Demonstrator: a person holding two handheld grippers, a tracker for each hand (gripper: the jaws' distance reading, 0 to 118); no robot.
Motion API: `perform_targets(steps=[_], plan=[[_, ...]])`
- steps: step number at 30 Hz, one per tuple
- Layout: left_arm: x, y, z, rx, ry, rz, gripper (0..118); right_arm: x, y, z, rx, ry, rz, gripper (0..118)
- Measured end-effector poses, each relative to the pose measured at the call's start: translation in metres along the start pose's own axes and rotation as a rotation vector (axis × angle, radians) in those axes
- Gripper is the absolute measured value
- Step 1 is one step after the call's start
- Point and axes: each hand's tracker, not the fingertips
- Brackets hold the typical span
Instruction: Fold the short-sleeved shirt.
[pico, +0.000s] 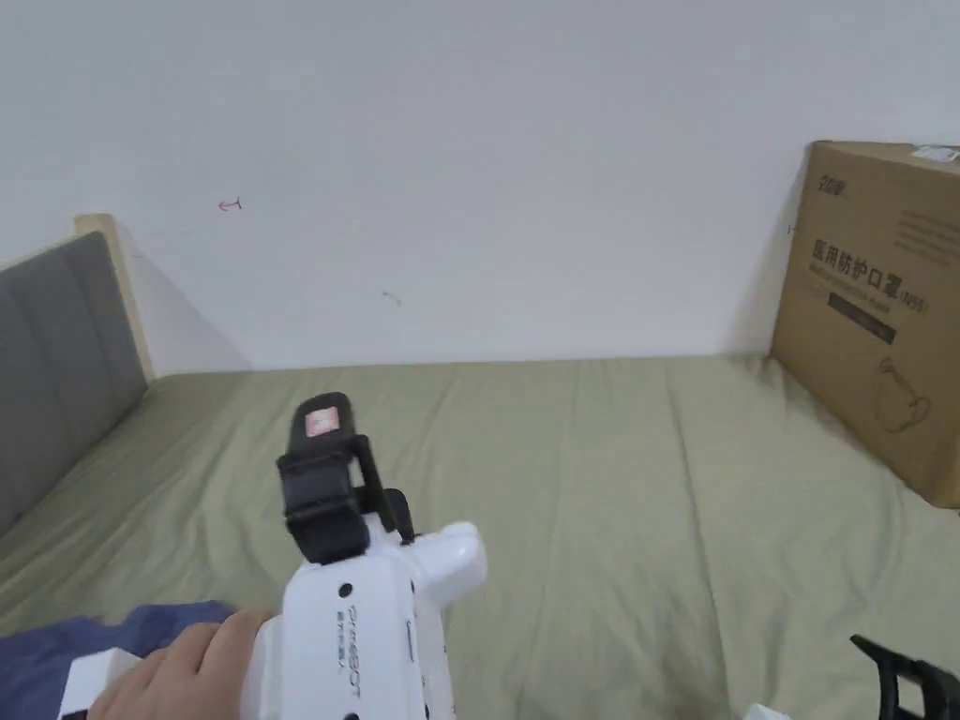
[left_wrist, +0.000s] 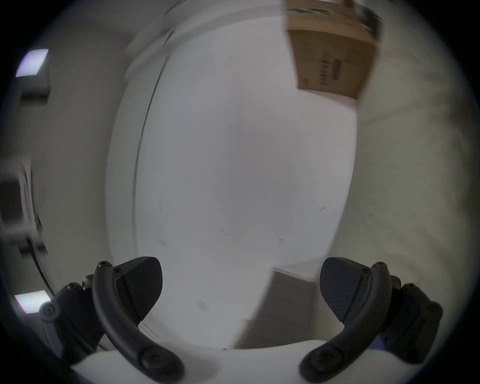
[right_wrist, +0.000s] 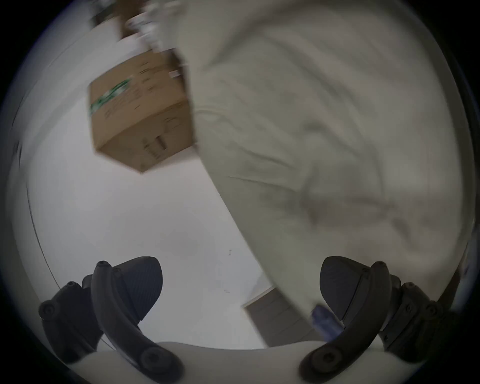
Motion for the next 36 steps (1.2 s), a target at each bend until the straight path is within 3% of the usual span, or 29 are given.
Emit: perform_targets(steps=[1, 2, 4, 7, 9, 11, 13, 15, 17, 19, 26, 36], plan=[[-0.009, 0.002, -0.003, -0.027, -0.033, 0.101, 118, -0.011, 0.0, 0.0, 0.006, 0.002, 0.069, 118], [-0.023, 0.002, -0.008, -0.047, -0.068, 0.227, 118, -0.026, -0.005, -0.001, -0.021, 0.065, 0.099, 118], [-0.046, 0.003, -0.015, -0.103, -0.115, 0.475, 118, -0.071, -0.022, 0.0, -0.061, 0.204, 0.242, 118], [-0.078, -0.014, -0.025, -0.193, -0.199, 0.937, 118, -0.133, -0.069, 0.018, -0.002, 0.306, 0.745, 118], [-0.089, -0.035, -0.026, -0.239, -0.247, 1.254, 118, -0.159, -0.108, 0.035, 0.096, 0.379, 1.215, 118], [-0.085, -0.045, -0.022, -0.238, -0.212, 1.308, 118, -0.157, -0.148, 0.047, 0.204, 0.415, 1.608, 118], [-0.077, -0.044, -0.014, -0.234, -0.176, 1.242, 118, -0.14, -0.179, 0.049, 0.31, 0.34, 1.955, 118], [-0.072, -0.045, -0.008, -0.21, -0.176, 1.224, 118, -0.12, -0.197, 0.044, 0.406, 0.27, 2.11, 118], [-0.069, -0.04, -0.002, -0.179, -0.175, 1.192, 118, -0.108, -0.198, 0.039, 0.316, 0.278, 2.124, 118], [-0.069, -0.038, 0.001, -0.16, -0.18, 1.166, 118, -0.106, -0.201, 0.038, 0.24, 0.277, 2.069, 118], [-0.071, -0.032, 0.002, -0.125, -0.236, 1.139, 118, -0.116, -0.188, 0.044, 0.268, 0.29, 1.958, 118], [-0.069, -0.028, 0.004, -0.107, -0.268, 1.152, 118, -0.113, -0.19, 0.047, 0.284, 0.312, 1.975, 118]])
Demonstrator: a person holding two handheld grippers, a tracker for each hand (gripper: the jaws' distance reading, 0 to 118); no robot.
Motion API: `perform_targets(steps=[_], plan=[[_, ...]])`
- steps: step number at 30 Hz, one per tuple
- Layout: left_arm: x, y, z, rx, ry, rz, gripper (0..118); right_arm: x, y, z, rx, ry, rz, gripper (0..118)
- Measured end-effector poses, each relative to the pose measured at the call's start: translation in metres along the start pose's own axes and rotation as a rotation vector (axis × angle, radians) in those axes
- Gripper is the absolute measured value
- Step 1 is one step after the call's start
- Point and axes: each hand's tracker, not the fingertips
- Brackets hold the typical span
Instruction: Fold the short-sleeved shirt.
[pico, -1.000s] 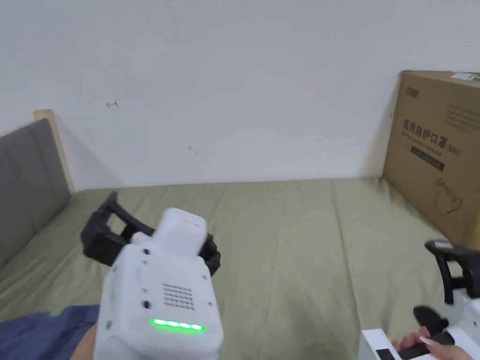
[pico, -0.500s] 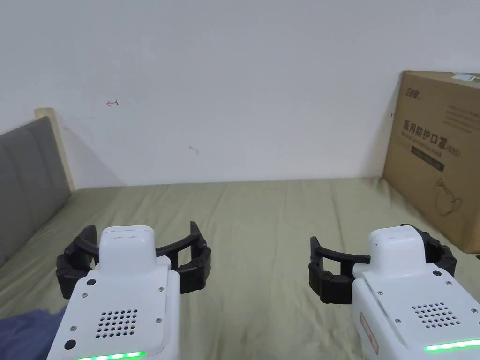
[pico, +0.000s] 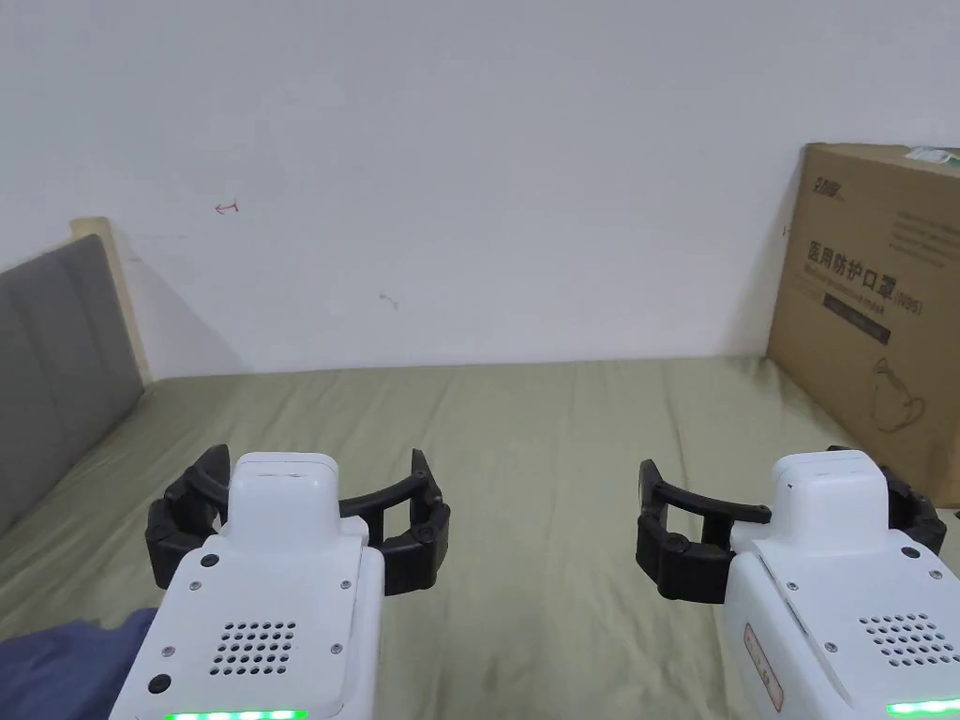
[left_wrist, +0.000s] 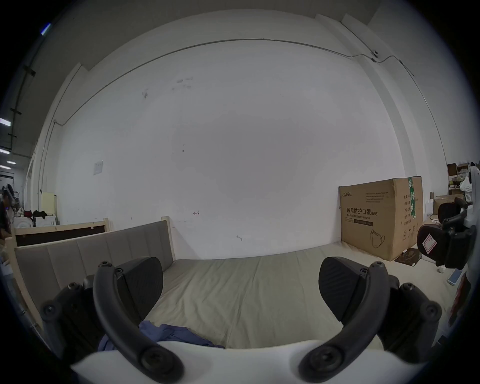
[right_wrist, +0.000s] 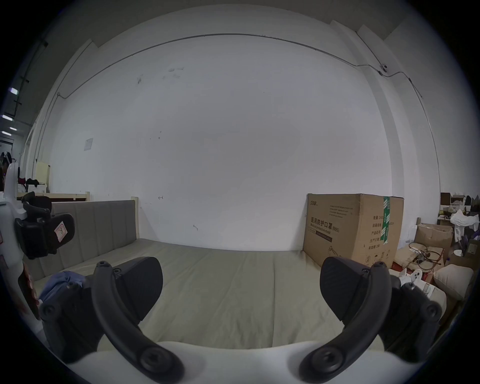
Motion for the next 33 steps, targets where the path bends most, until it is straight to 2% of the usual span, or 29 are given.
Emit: perform_targets(steps=[12, 22, 24, 25, 26, 27, 28, 29, 31, 33], plan=[[-0.001, 0.008, -0.003, 0.007, -0.004, 0.042, 118, 0.007, 0.007, 0.004, 0.049, -0.025, -0.052, 118], [0.002, 0.007, -0.004, 0.003, -0.021, 0.034, 118, 0.006, 0.003, 0.001, 0.024, -0.026, -0.037, 118], [0.002, 0.006, -0.002, 0.004, -0.04, 0.027, 111, 0.007, 0.002, 0.001, 0.011, -0.026, -0.038, 118], [0.002, 0.005, -0.001, 0.007, -0.064, 0.014, 85, 0.008, 0.001, 0.001, 0.008, -0.033, -0.037, 116], [0.004, 0.004, -0.003, -0.017, -0.06, -0.022, 48, 0.01, 0.0, 0.002, 0.014, -0.04, -0.043, 107], [0.006, 0.003, -0.006, -0.058, -0.036, -0.061, 10, 0.012, -0.002, 0.003, 0.024, -0.045, -0.052, 81], [0.008, 0.0, -0.009, -0.093, -0.005, -0.097, 0, 0.014, -0.002, 0.002, 0.02, -0.085, -0.055, 9], [0.008, -0.002, -0.009, -0.096, -0.032, -0.065, 0, 0.017, -0.003, -0.004, -0.041, -0.109, -0.071, 0], [0.005, -0.006, -0.007, -0.123, -0.094, -0.012, 0, 0.028, -0.006, -0.008, -0.059, -0.085, -0.13, 0], [0.007, -0.008, -0.005, -0.118, -0.071, -0.025, 0, 0.032, -0.009, -0.011, -0.083, -0.129, -0.105, 0]])
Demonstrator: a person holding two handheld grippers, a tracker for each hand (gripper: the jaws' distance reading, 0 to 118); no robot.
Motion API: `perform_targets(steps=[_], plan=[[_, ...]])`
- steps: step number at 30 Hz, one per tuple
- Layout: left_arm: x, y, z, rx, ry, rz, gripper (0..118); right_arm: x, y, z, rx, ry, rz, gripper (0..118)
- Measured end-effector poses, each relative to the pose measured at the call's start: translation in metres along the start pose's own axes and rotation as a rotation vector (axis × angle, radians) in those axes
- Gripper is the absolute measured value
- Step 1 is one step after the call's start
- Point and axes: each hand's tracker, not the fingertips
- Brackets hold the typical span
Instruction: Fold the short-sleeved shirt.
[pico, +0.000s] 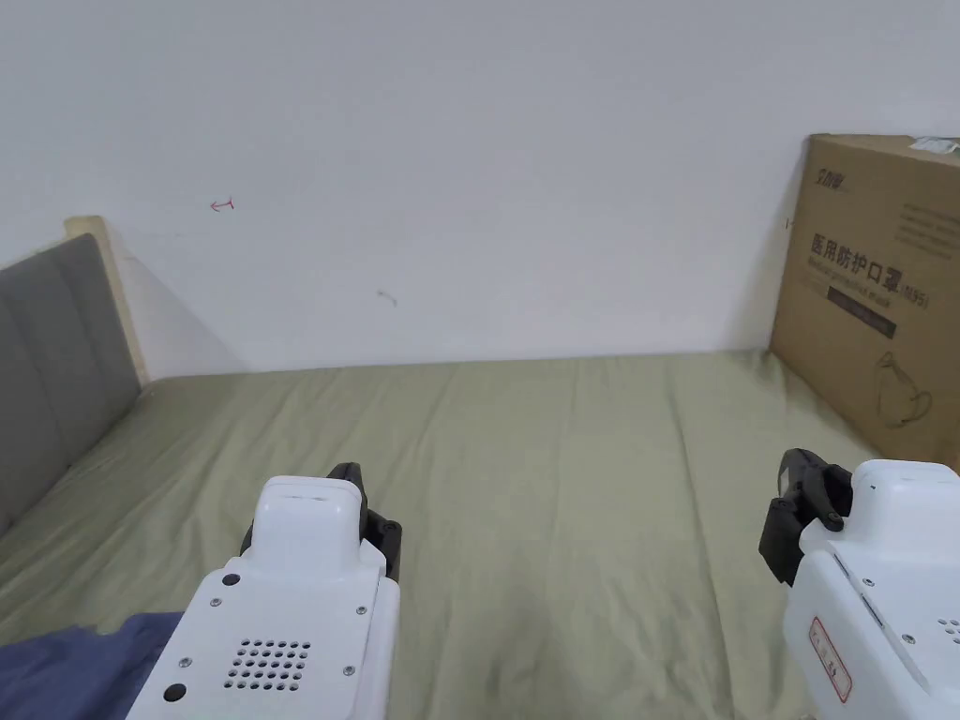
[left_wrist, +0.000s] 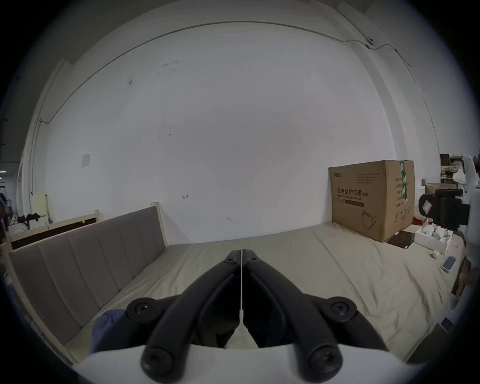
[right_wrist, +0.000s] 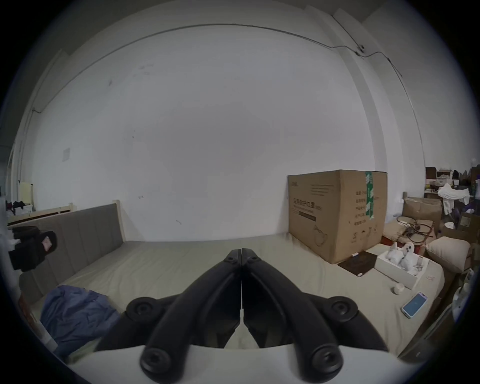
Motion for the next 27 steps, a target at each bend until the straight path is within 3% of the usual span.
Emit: perform_targets(steps=[10, 16, 20, 24, 27], plan=[[0.004, 0.004, -0.008, 0.028, -0.012, 0.026, 0, 0.011, -0.003, 0.0, -0.009, -0.027, 0.004, 0], [-0.024, -0.004, -0.001, -0.003, 0.028, 0.057, 0, -0.018, -0.011, -0.008, -0.021, -0.013, 0.06, 0], [-0.086, -0.019, 0.03, -0.037, 0.222, 0.007, 0, -0.082, -0.019, -0.022, -0.073, 0.188, 0.052, 0], [-0.165, -0.037, 0.081, -0.081, 0.471, -0.009, 0, -0.16, -0.025, -0.018, -0.113, 0.455, 0.052, 0], [-0.197, -0.044, 0.11, -0.103, 0.629, -0.044, 1, -0.196, -0.027, -0.008, -0.108, 0.566, 0.07, 0]])
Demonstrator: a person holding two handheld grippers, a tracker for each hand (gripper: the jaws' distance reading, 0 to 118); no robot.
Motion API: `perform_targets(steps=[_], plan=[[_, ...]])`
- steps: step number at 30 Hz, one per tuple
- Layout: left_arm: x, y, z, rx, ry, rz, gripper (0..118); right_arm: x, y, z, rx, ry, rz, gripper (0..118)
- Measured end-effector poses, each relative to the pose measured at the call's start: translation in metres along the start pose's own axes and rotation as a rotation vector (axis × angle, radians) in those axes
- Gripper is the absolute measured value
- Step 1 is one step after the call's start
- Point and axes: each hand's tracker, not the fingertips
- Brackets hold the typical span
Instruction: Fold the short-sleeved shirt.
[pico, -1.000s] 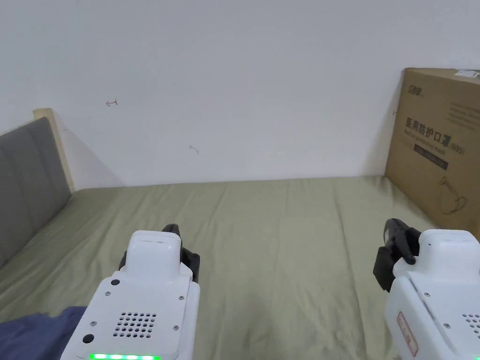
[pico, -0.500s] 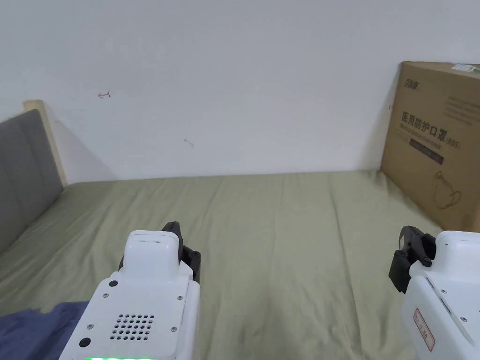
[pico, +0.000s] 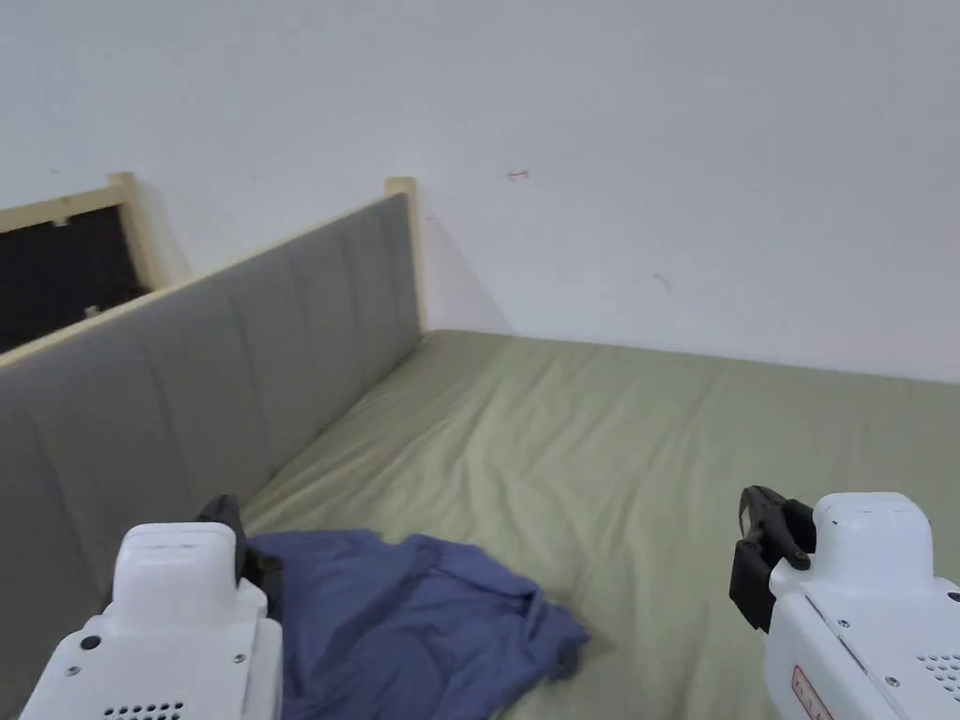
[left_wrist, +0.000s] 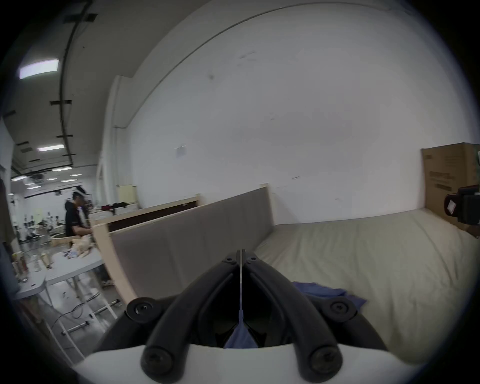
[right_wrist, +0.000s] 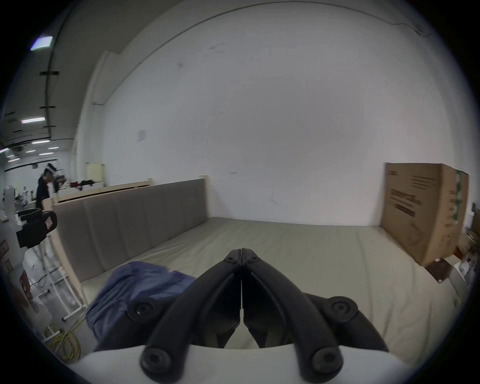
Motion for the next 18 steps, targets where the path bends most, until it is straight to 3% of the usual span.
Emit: perform_targets(steps=[4, 8, 9, 12, 13, 15, 16, 17, 18], plan=[[-0.013, -0.004, 0.0, -0.023, -0.052, 0.066, 1, -0.013, 0.0, -0.01, -0.044, 0.058, 0.003, 0], [-0.013, 0.007, -0.037, -0.102, -0.167, 0.095, 1, 0.003, -0.001, -0.011, -0.124, 0.089, -0.075, 0], [-0.015, 0.009, -0.06, -0.213, -0.297, 0.136, 1, 0.01, -0.001, -0.008, -0.132, 0.097, -0.095, 0], [-0.011, -0.014, -0.15, -0.772, -0.63, 0.221, 1, 0.028, -0.003, 0.001, -0.16, 0.062, -0.096, 0], [-0.007, -0.03, -0.173, -0.88, -0.654, 0.232, 1, 0.033, -0.004, 0.002, -0.175, 0.05, -0.089, 0], [0.005, -0.07, -0.21, -1.05, -0.547, 0.141, 1, 0.045, -0.007, 0.004, -0.217, 0.022, -0.075, 0], [0.01, -0.083, -0.222, -1.07, -0.496, 0.084, 12, 0.049, -0.01, 0.006, -0.223, 0.017, -0.073, 0], [0.016, -0.099, -0.232, -1.066, -0.471, 0.048, 42, 0.056, -0.012, 0.008, -0.223, 0.015, -0.076, 0], [0.019, -0.111, -0.246, -1.074, -0.449, 0.048, 81, 0.062, -0.015, 0.011, -0.219, 0.009, -0.084, 0]])
